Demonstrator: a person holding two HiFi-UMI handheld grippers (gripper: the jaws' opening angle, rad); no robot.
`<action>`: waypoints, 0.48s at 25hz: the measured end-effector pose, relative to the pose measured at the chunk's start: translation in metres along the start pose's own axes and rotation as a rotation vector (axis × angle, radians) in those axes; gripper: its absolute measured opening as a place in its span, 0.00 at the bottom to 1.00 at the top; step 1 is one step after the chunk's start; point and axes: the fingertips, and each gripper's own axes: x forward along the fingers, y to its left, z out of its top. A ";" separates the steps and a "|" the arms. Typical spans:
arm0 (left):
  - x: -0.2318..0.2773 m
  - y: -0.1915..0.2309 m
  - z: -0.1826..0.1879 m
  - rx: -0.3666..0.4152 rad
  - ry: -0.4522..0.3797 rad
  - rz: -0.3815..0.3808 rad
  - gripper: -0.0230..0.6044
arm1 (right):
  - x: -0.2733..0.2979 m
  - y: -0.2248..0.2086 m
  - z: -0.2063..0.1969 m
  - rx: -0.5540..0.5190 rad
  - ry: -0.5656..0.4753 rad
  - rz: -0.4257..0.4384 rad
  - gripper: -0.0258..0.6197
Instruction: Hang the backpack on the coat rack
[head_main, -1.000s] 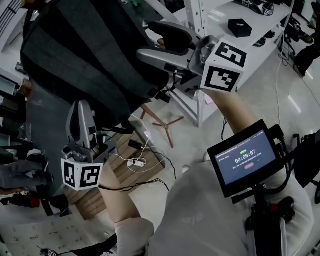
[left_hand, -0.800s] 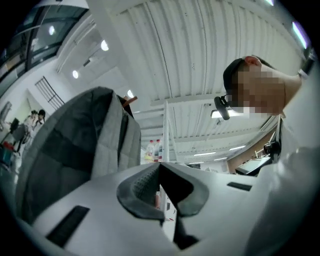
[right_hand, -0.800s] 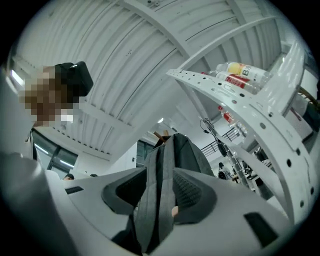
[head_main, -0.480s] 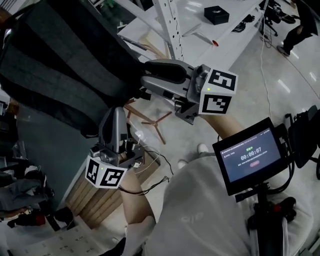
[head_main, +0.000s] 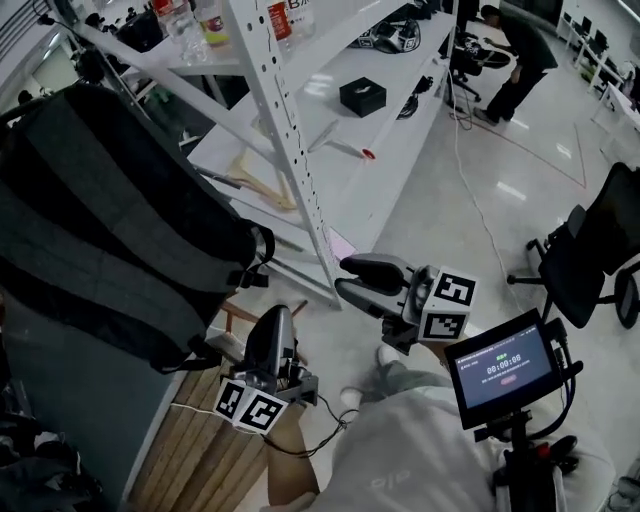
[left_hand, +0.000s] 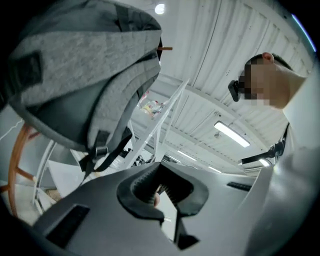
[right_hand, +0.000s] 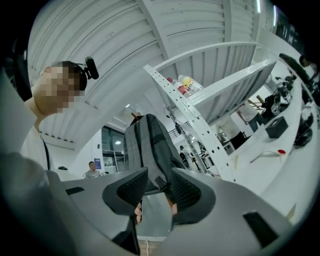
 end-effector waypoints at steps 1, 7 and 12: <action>0.005 -0.002 -0.010 -0.015 0.020 -0.019 0.05 | -0.010 -0.001 -0.003 -0.006 0.003 -0.030 0.28; 0.031 -0.037 -0.048 -0.046 0.102 -0.091 0.05 | -0.067 0.009 0.003 -0.040 -0.026 -0.102 0.28; 0.057 -0.088 -0.060 -0.015 0.131 -0.139 0.05 | -0.116 0.004 0.028 -0.027 -0.109 -0.115 0.28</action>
